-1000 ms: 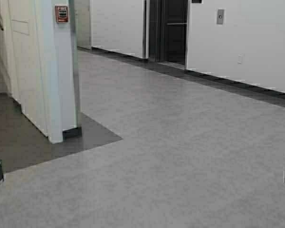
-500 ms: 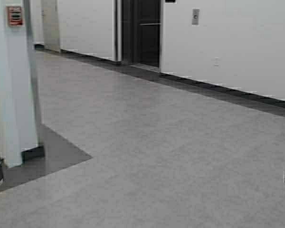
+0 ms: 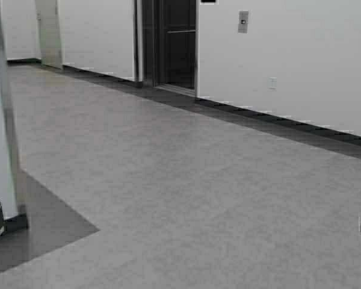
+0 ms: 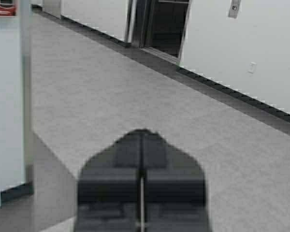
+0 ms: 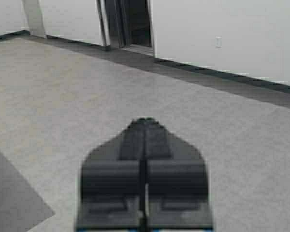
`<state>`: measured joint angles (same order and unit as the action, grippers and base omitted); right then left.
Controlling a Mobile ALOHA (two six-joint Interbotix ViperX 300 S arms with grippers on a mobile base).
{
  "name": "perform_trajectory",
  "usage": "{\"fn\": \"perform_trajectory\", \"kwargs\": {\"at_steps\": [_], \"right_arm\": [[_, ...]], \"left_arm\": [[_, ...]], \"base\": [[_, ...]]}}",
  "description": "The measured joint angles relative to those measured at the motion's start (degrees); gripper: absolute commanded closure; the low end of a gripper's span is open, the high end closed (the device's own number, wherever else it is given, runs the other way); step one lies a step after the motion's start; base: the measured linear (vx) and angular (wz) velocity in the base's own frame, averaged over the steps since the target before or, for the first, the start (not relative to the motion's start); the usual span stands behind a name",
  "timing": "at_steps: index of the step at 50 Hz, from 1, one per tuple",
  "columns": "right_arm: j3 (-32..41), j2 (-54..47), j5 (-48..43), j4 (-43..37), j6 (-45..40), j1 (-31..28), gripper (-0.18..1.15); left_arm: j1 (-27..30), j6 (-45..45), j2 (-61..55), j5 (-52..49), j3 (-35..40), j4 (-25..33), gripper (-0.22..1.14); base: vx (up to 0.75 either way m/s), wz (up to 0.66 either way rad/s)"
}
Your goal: Navigate to elevator, push the call button, then enter the elevator
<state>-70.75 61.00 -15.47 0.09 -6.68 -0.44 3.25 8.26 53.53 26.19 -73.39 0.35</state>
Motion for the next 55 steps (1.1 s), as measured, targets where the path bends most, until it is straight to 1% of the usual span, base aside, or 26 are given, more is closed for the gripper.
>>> {"fn": "perform_trajectory", "kwargs": {"at_steps": [23,55], "right_arm": [[0.0,-0.6,0.0,0.0,0.0,0.0,0.92],[0.8,-2.0,-0.1,0.0,0.3,0.0,0.92]], "left_arm": [[0.0,0.4,0.3,0.0,0.0,0.0,0.9],[0.0,0.0,-0.3,0.1,0.2,0.0,0.9]], "base": [[0.76,-0.16],[0.72,0.0]]}}
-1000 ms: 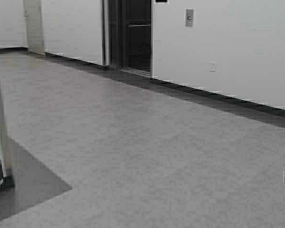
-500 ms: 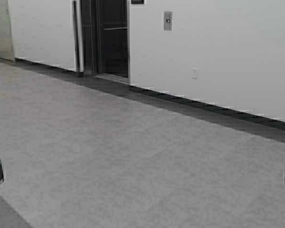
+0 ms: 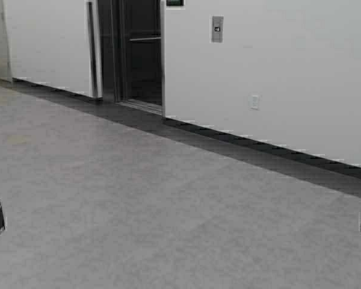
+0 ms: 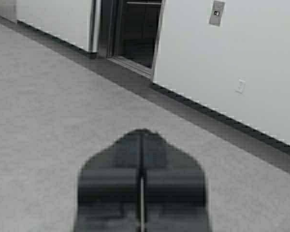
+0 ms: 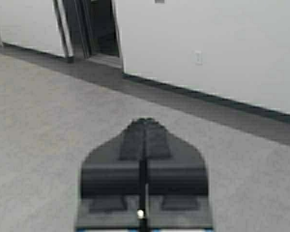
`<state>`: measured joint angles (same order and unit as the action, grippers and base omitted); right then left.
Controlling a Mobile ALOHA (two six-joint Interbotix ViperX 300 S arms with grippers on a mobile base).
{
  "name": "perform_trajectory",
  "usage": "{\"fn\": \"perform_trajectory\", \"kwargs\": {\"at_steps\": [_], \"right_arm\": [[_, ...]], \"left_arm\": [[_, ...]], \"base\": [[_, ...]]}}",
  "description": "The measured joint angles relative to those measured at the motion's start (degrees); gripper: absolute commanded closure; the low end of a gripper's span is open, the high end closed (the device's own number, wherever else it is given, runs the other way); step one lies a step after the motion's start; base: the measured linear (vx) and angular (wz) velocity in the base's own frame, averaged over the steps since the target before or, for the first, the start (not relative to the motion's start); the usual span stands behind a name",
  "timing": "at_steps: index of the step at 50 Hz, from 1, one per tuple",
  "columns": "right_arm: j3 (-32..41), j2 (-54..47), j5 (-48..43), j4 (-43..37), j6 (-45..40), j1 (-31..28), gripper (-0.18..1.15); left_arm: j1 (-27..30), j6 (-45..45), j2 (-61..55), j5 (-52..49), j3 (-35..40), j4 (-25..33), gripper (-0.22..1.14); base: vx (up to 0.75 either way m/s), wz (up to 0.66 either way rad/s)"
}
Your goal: Navigate to elevator, push the call button, then enter the elevator
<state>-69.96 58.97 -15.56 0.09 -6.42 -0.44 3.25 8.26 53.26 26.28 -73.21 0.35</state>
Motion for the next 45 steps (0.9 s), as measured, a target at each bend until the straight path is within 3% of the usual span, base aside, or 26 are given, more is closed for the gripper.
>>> {"fn": "perform_trajectory", "kwargs": {"at_steps": [45], "right_arm": [[-0.3,0.1,0.3,0.0,-0.4,0.0,0.92]], "left_arm": [[0.0,0.0,-0.8,0.0,-0.1,-0.1,0.9]], "base": [[0.73,0.01]]}}
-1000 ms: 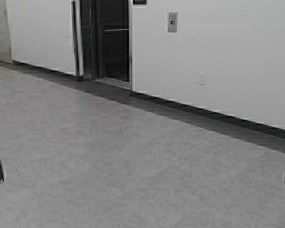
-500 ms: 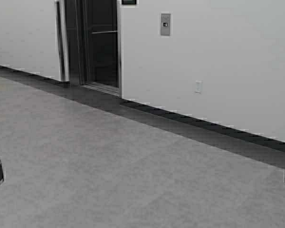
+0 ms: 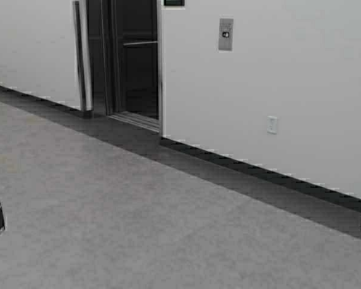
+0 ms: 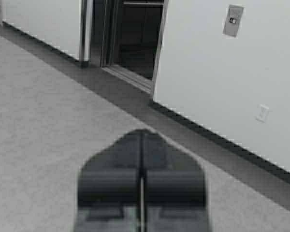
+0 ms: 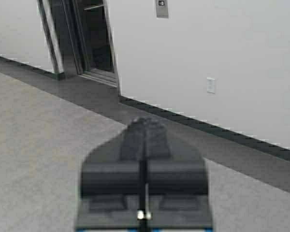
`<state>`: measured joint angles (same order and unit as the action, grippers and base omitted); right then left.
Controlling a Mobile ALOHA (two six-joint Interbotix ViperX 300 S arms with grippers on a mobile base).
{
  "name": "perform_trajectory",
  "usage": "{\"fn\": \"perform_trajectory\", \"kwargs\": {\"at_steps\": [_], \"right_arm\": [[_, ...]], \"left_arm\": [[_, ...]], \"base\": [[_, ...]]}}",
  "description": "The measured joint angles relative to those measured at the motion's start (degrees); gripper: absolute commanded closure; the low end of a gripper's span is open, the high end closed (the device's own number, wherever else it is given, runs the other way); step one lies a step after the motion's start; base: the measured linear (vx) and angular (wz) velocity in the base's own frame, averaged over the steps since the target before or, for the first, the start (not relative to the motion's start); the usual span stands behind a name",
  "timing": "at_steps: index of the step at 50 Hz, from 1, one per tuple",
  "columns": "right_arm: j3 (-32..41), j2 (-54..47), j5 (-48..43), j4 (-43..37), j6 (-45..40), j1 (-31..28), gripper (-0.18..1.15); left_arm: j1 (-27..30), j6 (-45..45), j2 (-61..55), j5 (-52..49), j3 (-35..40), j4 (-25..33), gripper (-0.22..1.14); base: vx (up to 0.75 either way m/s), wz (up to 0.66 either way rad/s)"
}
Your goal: Navigate to elevator, push the call button, then enter the elevator
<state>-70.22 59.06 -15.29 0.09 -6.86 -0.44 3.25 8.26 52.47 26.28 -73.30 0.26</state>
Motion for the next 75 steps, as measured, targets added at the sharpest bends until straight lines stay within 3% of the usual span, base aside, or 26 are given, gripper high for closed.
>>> {"fn": "perform_trajectory", "kwargs": {"at_steps": [75], "right_arm": [[-0.5,0.1,0.1,0.0,0.6,0.0,0.92]], "left_arm": [[0.0,0.4,4.3,0.0,-1.7,0.0,0.9]], "base": [[0.69,-0.01]]}}
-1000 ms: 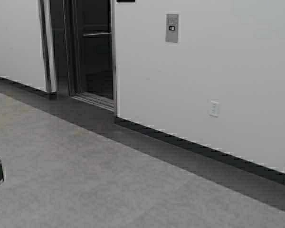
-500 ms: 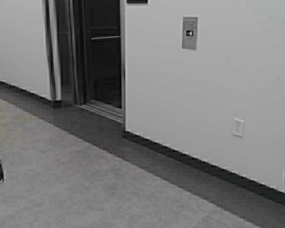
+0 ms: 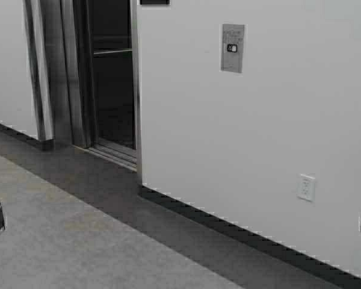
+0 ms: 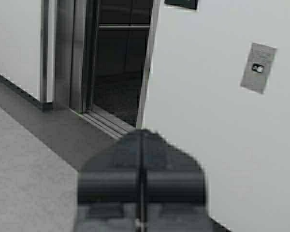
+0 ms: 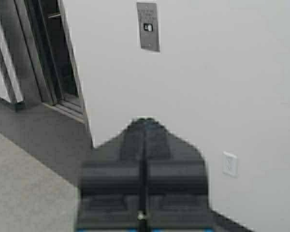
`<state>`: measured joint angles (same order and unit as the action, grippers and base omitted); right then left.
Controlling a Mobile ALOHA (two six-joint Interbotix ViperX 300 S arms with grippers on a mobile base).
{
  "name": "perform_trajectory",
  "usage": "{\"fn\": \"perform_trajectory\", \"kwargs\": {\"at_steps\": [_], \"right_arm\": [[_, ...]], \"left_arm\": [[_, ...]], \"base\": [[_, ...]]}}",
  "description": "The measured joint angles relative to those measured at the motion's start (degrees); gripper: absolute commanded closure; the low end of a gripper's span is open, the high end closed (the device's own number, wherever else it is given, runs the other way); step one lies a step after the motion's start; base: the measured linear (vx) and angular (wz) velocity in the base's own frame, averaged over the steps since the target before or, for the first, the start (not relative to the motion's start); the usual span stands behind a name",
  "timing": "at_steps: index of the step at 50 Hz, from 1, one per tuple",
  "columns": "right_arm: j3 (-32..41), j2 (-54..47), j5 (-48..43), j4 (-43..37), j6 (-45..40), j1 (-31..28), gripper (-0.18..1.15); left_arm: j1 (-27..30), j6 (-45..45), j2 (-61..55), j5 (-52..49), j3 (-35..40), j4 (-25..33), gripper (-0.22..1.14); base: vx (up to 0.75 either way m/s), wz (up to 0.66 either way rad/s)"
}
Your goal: Navigate to elevator, push the call button, then enter the elevator
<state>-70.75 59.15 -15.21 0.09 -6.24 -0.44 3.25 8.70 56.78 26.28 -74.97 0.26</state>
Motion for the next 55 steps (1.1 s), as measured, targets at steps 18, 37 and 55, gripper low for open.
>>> {"fn": "perform_trajectory", "kwargs": {"at_steps": [18,37,55], "right_arm": [[0.0,0.7,0.0,0.0,0.6,0.0,0.92],[1.2,-0.6,2.3,3.3,1.1,0.0,0.92],[2.5,-2.9,4.9,5.4,1.9,0.0,0.92]], "left_arm": [[0.0,0.0,0.3,0.0,-0.3,0.0,0.9],[0.0,1.0,2.4,-0.4,-1.2,0.1,0.9],[0.0,1.0,3.4,-1.2,-1.3,0.1,0.9]], "base": [[0.59,0.06],[0.56,-0.04],[0.49,0.08]]}}
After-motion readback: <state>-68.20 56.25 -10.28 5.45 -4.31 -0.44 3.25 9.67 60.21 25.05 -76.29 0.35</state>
